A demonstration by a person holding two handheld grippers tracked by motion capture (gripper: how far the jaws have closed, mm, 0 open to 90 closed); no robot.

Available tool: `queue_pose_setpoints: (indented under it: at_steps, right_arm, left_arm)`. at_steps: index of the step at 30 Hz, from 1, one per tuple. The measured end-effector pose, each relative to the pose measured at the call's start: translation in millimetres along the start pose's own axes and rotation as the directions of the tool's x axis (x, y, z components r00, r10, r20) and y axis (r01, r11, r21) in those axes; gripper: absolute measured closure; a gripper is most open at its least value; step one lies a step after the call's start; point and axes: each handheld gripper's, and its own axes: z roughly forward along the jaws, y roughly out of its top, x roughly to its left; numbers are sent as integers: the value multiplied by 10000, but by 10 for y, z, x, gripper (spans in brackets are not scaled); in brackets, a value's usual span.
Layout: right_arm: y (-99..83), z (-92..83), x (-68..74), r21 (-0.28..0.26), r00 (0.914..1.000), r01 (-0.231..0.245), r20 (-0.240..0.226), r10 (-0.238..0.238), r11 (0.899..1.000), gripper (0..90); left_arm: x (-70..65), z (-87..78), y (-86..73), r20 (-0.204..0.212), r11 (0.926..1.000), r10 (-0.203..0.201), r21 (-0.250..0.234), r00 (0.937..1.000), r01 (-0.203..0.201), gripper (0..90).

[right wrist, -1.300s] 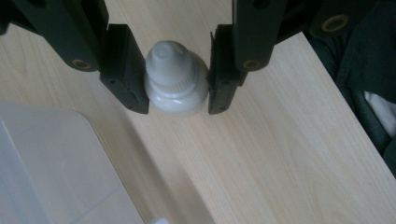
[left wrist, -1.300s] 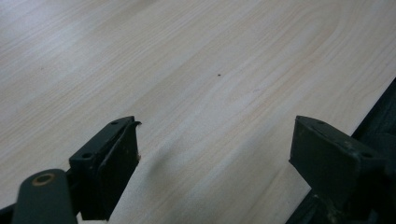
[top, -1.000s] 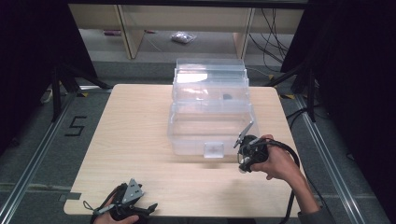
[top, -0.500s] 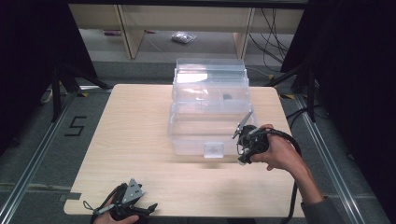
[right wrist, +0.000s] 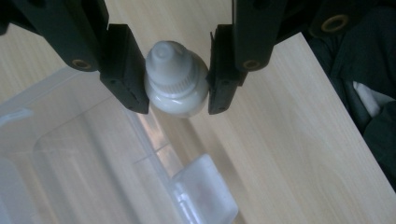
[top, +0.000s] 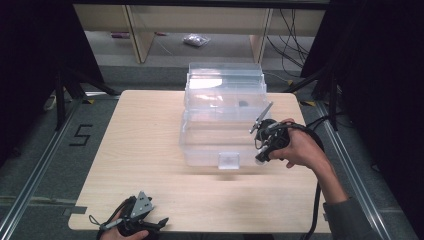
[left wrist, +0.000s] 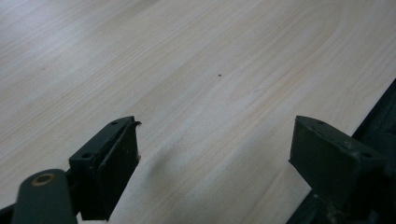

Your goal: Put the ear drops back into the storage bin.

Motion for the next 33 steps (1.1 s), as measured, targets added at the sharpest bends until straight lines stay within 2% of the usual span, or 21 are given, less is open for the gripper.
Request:
queue_pose_setpoints:
  at_steps: [1,2,6,8,11,14,18,19,20,22,23,24,27,30,33]
  right_arm:
    - [19,-23,-23,-62,9999,121,52,-121,9999,603]
    - [35,-46,-29,-70,10000,-20,77,21,10000,603]
    - [114,-102,-109,-104,9999,-27,119,29,9999,603]
    - [152,-114,-155,-70,9997,-179,139,180,9998,603]
    - [212,-103,-237,-58,9996,-202,176,203,9998,603]
    - [266,-80,-296,31,9990,-425,113,425,9991,603]
    - [321,-27,-392,98,9975,-680,175,678,9976,603]
    - [334,-19,-418,139,9981,-601,169,599,9981,603]
    - [347,-1,-438,98,9967,-796,138,794,9968,603]
    - [358,33,-488,135,9963,-861,84,860,9962,602]
    - [361,47,-514,153,9967,-810,89,808,9966,603]
    - [369,72,-544,218,9955,-943,121,941,9953,603]
    - [379,125,-602,352,9918,-1273,124,1270,9912,603]
    - [389,188,-679,356,9930,-1173,146,1169,9925,603]
    - [397,251,-723,580,9884,-1512,195,1503,9868,603]
  left_arm:
    - [-2,0,0,62,10000,-45,-24,10000,45,149]
    - [-5,-3,0,137,10000,-40,-60,9999,41,149]
    - [-4,-2,0,127,10000,-58,-56,9999,59,149]
    - [-2,-3,0,130,10000,-54,-62,9999,55,149]
    - [-1,6,-2,143,10000,-52,-6,9999,52,149]
    - [-7,0,0,188,10000,-55,-57,9998,56,149]
    - [7,-5,-2,169,10000,17,20,9999,-18,149]
    - [6,-3,1,193,10000,-49,32,9998,48,149]
    - [0,-2,1,196,10000,-24,-21,9998,25,149]
    - [-11,-2,2,222,10000,-86,-28,9997,86,149]
    - [-4,-6,4,222,10000,9,-47,9998,-8,149]
    - [-8,-5,3,244,9999,-81,-71,9997,82,149]
    - [3,-11,2,196,10000,-20,-41,9998,21,149]
    - [8,-16,4,195,10000,59,27,9998,-60,149]
    - [5,-14,4,206,10000,2,-19,9998,-2,149]
